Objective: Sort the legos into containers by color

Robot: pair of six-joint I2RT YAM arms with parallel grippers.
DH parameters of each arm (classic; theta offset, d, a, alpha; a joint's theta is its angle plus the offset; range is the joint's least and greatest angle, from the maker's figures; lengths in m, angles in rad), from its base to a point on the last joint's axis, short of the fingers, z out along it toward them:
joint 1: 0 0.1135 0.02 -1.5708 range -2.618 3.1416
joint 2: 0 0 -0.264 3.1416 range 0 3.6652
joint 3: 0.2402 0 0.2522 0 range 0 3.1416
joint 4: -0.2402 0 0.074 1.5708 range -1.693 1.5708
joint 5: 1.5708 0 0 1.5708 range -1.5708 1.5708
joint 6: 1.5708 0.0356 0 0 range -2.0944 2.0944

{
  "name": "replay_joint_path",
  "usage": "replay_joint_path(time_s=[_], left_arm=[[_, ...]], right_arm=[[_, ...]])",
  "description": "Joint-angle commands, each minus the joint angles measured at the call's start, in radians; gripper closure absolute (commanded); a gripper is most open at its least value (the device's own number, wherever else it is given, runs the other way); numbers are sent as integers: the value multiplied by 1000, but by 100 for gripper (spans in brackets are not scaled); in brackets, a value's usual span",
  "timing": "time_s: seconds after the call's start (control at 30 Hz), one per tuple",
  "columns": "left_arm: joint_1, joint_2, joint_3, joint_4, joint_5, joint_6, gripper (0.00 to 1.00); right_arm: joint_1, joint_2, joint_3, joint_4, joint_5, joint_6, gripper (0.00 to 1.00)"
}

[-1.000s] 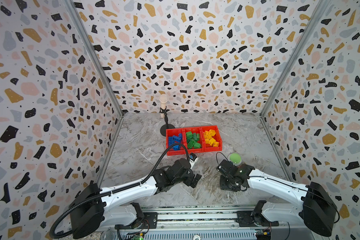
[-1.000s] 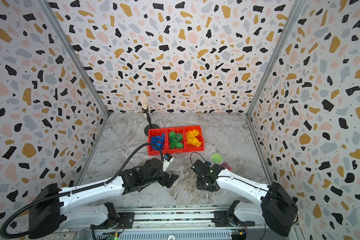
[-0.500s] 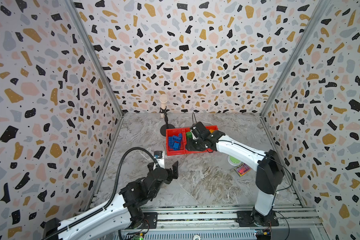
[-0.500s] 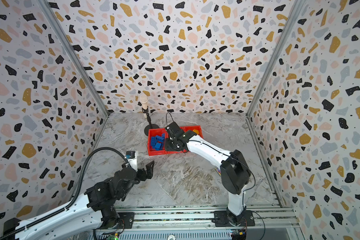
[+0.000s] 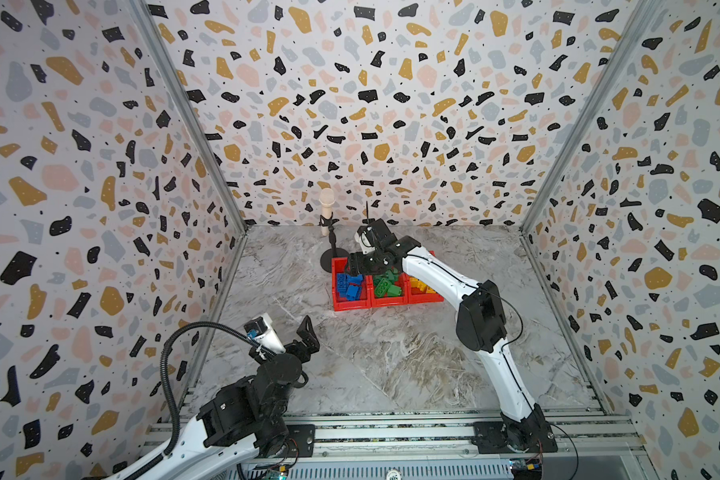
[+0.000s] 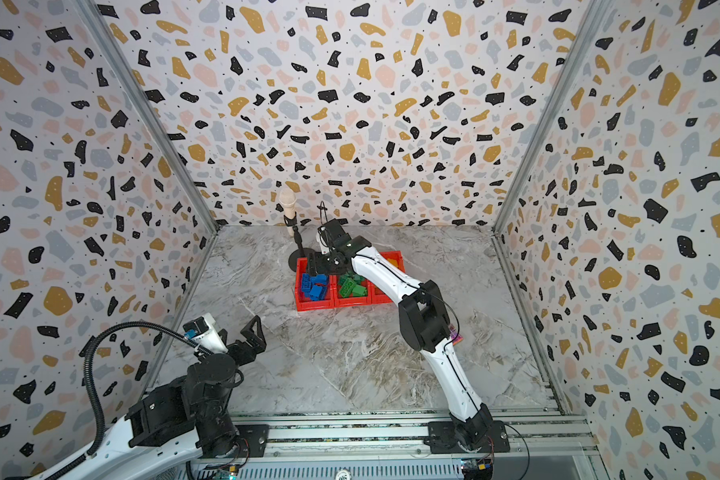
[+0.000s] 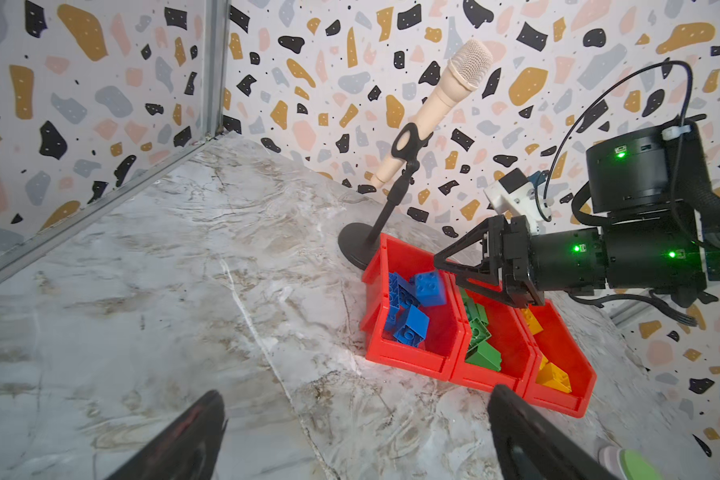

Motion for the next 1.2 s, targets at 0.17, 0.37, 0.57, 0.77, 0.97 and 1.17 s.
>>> replay_joint_path(time_s=[0.17,0.37,0.57,0.77,0.97,1.17], left_arm=[[7,36,-42,155,-242,135,0],[55,72,-130,477,-403,472,0],[346,226,-158,606,-22,491,0],[575,492,-143,811,152,625,0],[725,602,-206,1059,237,723,0],[785,673,-365,1468,314,763,0]], right_arm=[[-22,-194,-89,-24,6,-148,0],[-114,-668,-738,306,108,-198,1],[-312,-1006,-1198,473,150,-300,1],[-374,-1258,-1478,620,281,-501,1],[-538,-1367,-1678,792,307,-514,1],[-687,-1328,-1918,1222,264,-472,1]])
